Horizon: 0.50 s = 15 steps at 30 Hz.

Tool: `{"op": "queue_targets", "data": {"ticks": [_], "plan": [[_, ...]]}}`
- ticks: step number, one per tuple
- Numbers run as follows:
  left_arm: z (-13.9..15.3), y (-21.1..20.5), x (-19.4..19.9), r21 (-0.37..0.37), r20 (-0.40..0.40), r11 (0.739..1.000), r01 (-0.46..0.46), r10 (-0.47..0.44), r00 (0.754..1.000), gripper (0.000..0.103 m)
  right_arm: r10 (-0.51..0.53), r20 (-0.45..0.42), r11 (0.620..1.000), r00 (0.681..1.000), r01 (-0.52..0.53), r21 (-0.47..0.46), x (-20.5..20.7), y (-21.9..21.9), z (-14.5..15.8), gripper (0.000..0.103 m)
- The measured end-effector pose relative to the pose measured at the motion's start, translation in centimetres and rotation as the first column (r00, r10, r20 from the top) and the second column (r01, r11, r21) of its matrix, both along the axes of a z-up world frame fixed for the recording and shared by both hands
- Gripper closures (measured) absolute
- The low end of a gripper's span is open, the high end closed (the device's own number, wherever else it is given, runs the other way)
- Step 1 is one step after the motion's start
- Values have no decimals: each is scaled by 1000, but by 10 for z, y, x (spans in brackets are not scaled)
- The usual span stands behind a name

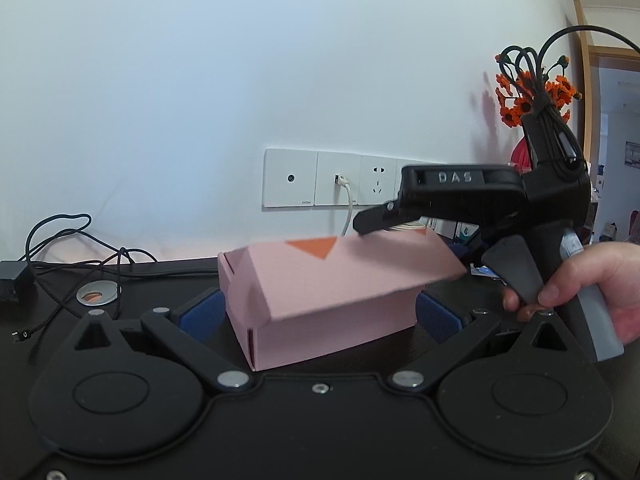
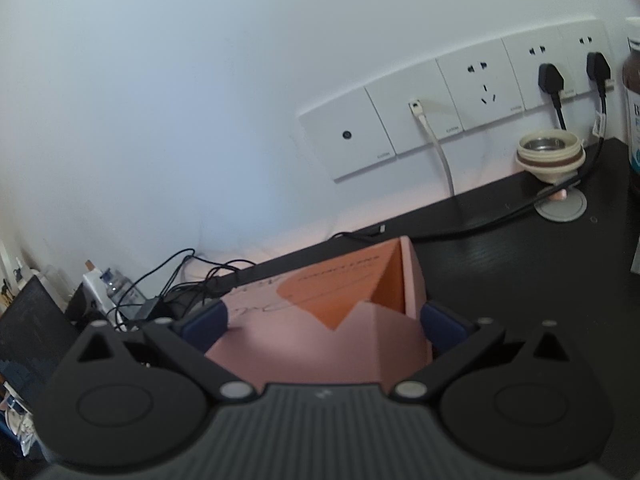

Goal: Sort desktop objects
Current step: 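Press the lid's front flap shut with the right gripper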

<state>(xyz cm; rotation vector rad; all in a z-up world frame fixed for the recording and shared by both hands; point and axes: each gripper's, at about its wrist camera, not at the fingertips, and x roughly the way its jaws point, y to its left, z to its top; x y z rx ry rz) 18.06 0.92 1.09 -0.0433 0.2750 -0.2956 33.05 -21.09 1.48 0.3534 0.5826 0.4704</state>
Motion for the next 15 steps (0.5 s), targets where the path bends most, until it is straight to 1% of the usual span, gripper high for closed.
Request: {"op": "queue_targets", "data": {"ticks": [4, 7, 15], "plan": [[-1, -3, -1, 25, 10, 1000, -2, 2, 1000, 0, -17, -5, 999, 1000, 17, -49, 0, 3, -6, 1], [-1, -4, 0, 31, 5, 1000, -1, 1, 1000, 0, -23, -15, 998, 1000, 22, -62, 0, 3, -11, 1], [-3, -3, 7, 25, -60, 1000, -15, 16, 998, 0, -26, 0, 992, 1000, 26, -122, -2, 8, -22, 1]]}}
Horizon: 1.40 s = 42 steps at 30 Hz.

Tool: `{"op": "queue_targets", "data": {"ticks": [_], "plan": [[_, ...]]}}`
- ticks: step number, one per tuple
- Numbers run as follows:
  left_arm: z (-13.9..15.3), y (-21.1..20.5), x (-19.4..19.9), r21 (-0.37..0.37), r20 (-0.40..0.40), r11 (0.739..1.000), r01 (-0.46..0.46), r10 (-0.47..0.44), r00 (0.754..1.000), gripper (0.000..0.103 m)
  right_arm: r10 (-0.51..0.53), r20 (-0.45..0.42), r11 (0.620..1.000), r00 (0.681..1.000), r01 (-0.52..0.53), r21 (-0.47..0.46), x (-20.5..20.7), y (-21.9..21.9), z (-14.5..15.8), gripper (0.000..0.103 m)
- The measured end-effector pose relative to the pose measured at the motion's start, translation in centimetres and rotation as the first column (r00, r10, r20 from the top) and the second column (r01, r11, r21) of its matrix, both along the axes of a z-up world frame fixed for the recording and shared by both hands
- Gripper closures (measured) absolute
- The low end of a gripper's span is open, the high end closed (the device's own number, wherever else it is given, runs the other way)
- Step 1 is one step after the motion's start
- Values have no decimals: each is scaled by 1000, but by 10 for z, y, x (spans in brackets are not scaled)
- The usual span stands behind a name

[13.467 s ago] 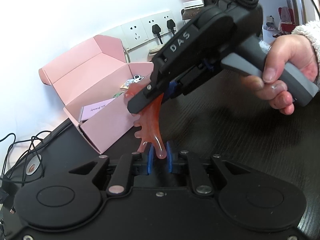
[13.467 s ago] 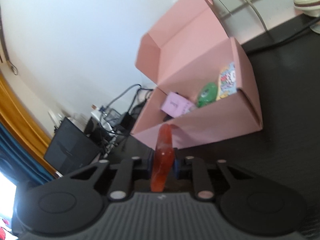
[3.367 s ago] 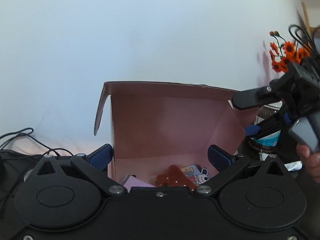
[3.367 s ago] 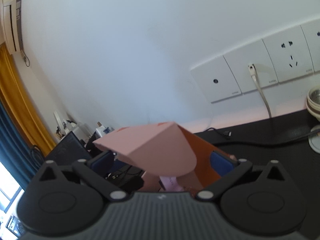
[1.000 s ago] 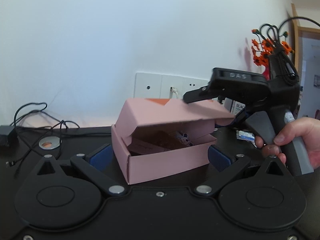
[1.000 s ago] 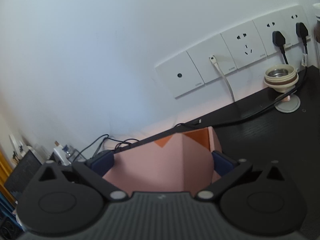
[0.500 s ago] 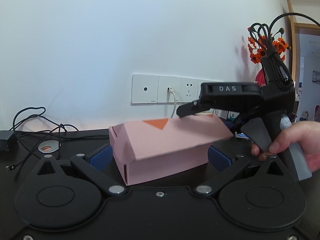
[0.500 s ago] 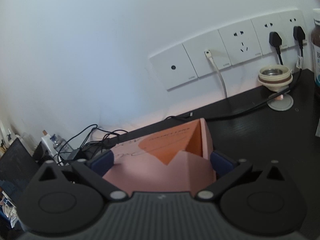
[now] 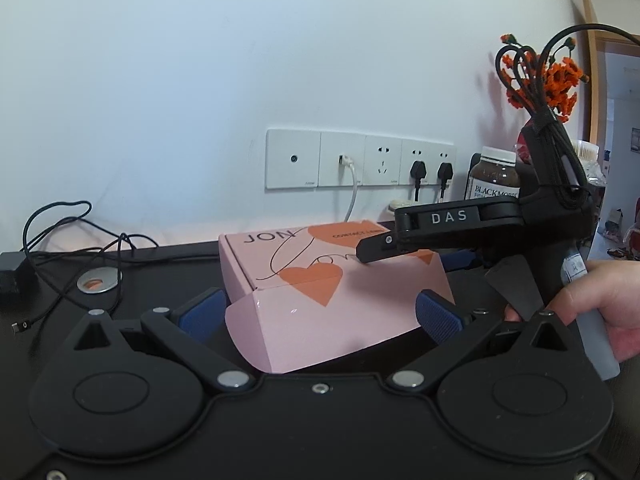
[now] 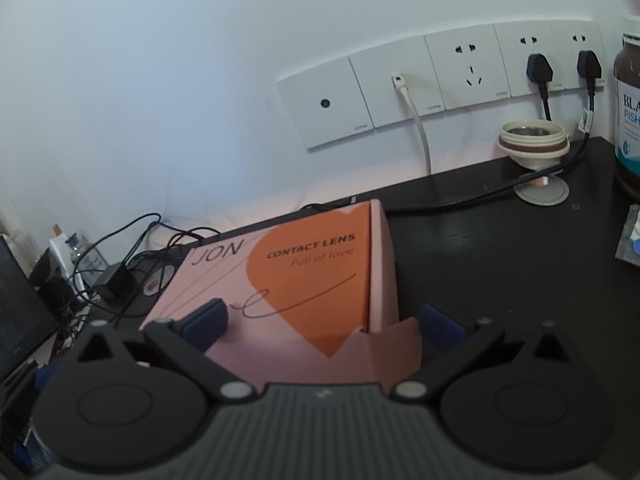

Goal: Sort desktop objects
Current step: 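Press the lid's front flap shut with the right gripper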

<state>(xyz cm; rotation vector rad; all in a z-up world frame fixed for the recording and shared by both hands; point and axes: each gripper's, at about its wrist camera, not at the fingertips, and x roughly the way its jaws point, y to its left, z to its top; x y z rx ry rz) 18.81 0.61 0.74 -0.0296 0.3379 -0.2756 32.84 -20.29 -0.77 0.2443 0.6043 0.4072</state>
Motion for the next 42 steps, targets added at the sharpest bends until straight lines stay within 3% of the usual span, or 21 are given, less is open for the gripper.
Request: {"op": "queue_targets", "data": {"ticks": [9, 25, 29, 33, 42], "plan": [[-2, 2, 5, 4, -39, 1000, -24, 24, 999, 0, 7, 11, 999, 1000, -6, -37, -1, 3, -2, 1], [-6, -1, 10, 21, -66, 999, -37, 38, 997, 0, -16, 8, 1000, 1000, 16, 9, -3, 0, -5, 1], [-6, -2, 10, 17, -64, 999, -34, 35, 997, 0, -55, 1, 998, 998, 55, 37, -7, -4, -2, 1], [-5, -1, 8, 16, -54, 999, -35, 36, 998, 0, -39, 42, 992, 998, 33, 125, -24, -13, 2, 1], [-7, -3, 9, 29, -53, 999, -42, 43, 998, 0, -62, 77, 998, 995, 61, 22, -68, -23, 3, 1]]}}
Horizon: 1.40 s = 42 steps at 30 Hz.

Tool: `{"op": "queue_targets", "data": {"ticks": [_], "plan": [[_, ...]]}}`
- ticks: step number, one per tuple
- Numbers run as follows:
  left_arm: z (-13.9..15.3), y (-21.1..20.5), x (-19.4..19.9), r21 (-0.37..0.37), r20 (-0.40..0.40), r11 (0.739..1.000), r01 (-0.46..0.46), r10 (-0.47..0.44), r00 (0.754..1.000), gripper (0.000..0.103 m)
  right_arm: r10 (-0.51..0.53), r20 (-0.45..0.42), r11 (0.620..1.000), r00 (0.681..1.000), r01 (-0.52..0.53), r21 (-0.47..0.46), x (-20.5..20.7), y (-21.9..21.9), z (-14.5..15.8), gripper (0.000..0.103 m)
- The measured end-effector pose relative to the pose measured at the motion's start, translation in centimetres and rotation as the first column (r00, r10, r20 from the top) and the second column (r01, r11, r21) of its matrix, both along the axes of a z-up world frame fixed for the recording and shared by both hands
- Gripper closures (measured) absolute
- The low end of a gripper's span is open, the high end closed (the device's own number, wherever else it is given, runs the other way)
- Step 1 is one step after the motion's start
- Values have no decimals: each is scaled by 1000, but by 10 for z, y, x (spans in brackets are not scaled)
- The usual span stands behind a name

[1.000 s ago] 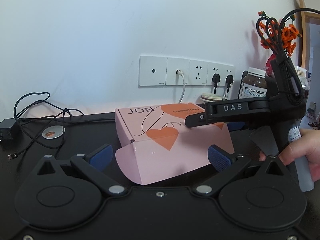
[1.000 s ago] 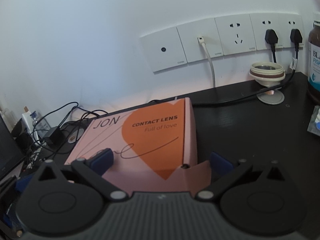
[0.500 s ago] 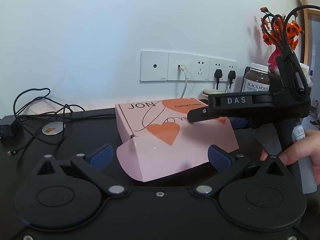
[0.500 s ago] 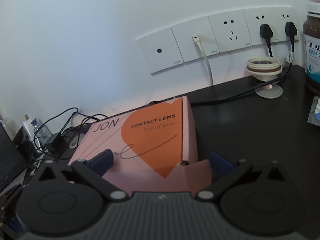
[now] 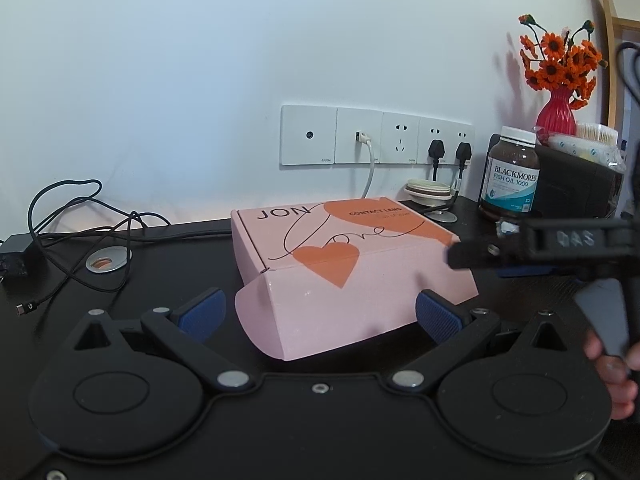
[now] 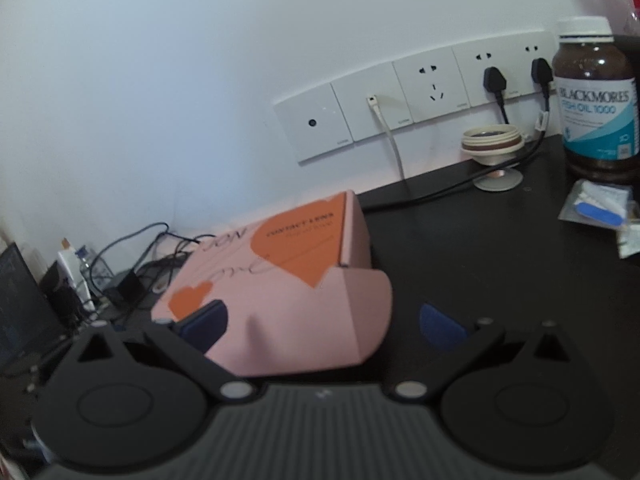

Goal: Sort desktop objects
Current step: 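Pull the right gripper back from the closed pink box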

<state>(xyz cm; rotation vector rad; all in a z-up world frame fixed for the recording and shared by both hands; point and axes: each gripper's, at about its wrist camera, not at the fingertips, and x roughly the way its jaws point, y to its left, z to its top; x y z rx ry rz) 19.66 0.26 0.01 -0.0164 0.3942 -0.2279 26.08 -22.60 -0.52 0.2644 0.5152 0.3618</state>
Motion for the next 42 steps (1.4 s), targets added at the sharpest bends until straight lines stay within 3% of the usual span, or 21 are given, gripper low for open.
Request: {"op": "queue_targets", "data": {"ticks": [4, 20, 29, 37, 42], "plan": [[0, 0, 0, 2, 1, 1000, 0, 0, 1000, 0, -29, 31, 999, 999, 30, -45, -17, -6, 0, 1], [-3, 2, 3, -16, -27, 1000, -3, 2, 1000, 0, -58, 25, 998, 998, 57, 32, -28, -18, -3, 1], [-2, -8, 0, 32, -6, 999, 27, -26, 1000, 0, -101, -22, 984, 995, 103, 147, -24, -38, -9, 1], [-2, -2, 1, -29, -9, 997, 74, -74, 997, 0, -102, -29, 980, 994, 105, 171, -23, -40, -9, 1], [1, 0, -5, -90, 29, 988, 129, -127, 992, 0, -93, -26, 981, 995, 96, 170, -22, -40, -9, 1]]}}
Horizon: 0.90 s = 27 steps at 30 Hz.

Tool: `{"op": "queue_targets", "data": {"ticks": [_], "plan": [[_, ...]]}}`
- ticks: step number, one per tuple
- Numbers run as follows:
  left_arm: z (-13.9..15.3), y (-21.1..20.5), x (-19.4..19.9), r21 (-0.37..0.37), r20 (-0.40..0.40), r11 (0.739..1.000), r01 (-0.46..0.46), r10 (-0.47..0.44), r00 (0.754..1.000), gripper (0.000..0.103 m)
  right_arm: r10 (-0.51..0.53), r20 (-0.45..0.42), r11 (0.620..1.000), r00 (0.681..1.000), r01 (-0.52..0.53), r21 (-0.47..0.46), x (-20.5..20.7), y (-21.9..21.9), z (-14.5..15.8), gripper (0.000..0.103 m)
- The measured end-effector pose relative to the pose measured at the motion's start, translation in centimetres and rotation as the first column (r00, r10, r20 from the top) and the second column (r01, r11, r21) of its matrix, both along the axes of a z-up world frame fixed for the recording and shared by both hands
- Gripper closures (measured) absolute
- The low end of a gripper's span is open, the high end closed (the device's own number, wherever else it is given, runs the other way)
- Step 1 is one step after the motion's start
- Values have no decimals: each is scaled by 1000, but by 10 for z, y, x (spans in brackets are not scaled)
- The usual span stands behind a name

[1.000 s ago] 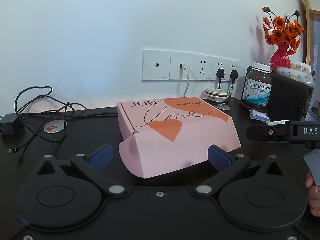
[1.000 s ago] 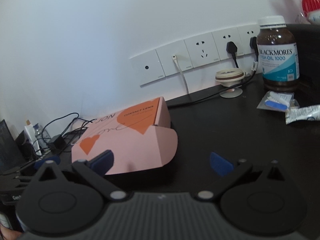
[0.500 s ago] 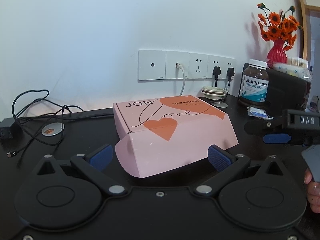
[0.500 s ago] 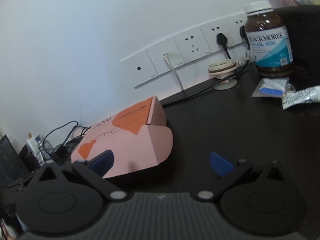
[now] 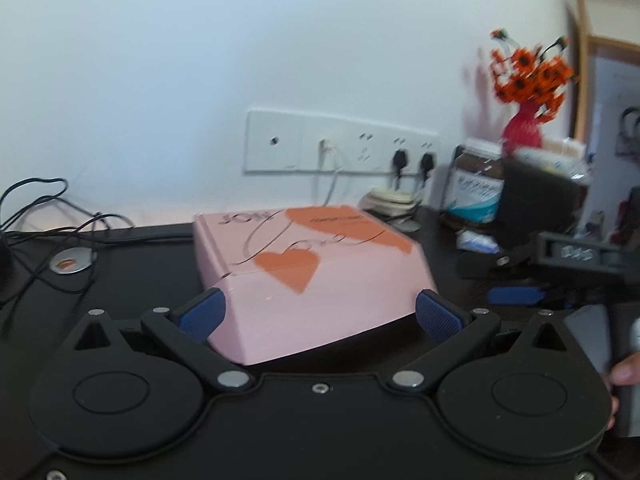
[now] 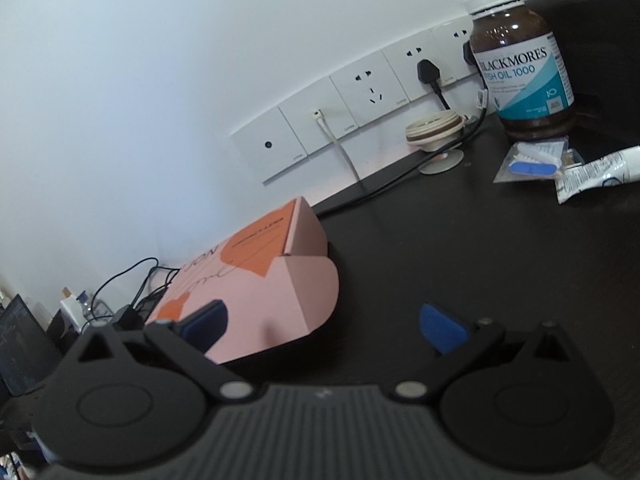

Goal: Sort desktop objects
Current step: 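Pull the right gripper back from the closed pink box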

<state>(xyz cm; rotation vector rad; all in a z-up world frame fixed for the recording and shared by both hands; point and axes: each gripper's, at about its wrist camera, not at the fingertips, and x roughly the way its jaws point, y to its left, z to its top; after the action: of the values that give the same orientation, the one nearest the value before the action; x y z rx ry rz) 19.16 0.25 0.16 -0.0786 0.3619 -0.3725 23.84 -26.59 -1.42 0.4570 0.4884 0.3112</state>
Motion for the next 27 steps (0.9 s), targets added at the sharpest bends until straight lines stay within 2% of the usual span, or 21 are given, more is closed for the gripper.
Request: {"op": "queue_targets", "data": {"ticks": [8, 13, 21, 27], "plan": [[-1, -3, 0, -35, -9, 998, 43, -43, 999, 0, 4, -10, 1000, 1000, -4, 23, 1, -3, -1, 1], [-1, -4, -1, -35, -1, 999, 32, -32, 999, 0, 31, 3, 1000, 1000, -31, -1, 0, 3, 1, 1], [-1, -4, -4, -27, 8, 999, 36, -36, 999, 0, 23, -22, 999, 1000, -22, 29, 3, -2, -1, 1], [-2, -1, -3, -49, -3, 998, 33, -33, 999, 0, 24, -16, 1000, 1000, -24, 20, 2, 0, 0, 1]]}}
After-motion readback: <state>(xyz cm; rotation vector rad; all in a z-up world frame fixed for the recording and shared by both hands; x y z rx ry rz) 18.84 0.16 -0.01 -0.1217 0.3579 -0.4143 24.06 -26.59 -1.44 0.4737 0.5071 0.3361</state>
